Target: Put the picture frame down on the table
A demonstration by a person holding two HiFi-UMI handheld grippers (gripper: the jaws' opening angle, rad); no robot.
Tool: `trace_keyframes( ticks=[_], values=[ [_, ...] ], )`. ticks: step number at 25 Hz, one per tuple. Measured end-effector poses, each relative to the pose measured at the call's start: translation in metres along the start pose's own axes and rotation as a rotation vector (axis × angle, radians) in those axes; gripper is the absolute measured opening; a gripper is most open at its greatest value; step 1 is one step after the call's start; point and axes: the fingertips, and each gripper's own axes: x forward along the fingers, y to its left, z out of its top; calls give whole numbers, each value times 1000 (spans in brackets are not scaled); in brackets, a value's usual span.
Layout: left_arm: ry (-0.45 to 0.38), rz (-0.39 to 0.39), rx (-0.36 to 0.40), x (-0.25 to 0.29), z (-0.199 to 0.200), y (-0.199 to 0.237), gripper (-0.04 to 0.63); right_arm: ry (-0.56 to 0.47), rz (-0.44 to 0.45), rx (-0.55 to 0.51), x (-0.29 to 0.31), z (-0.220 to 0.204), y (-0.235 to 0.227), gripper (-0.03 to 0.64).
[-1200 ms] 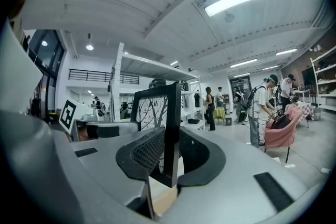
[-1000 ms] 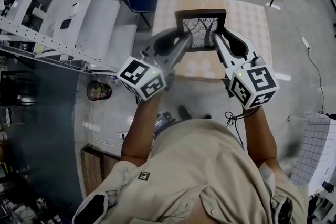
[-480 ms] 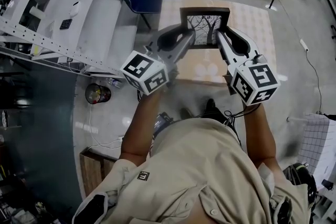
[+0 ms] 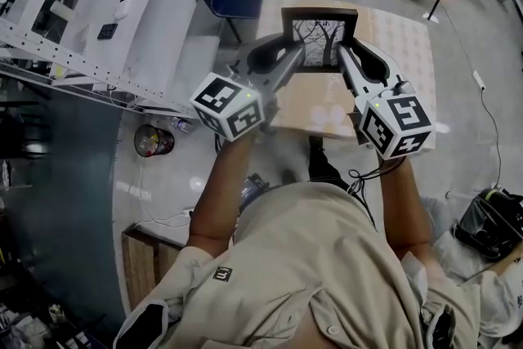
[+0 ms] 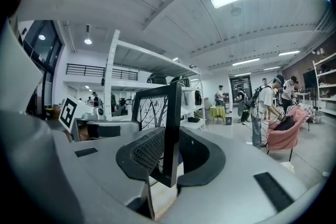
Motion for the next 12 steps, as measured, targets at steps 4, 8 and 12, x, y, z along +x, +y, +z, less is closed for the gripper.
trace_keyframes(
  ticks=[4,8,12],
  values=[
    [13,19,6,6,-5,11,103,0,14,8,12,-6,-7,87],
    [25,34,2,17,-8,23,103,9,23,14,25,-9,-17,87],
    [37,54,1,28,-12,35,103,16,34,20,39,-13,-29,87]
  ],
)
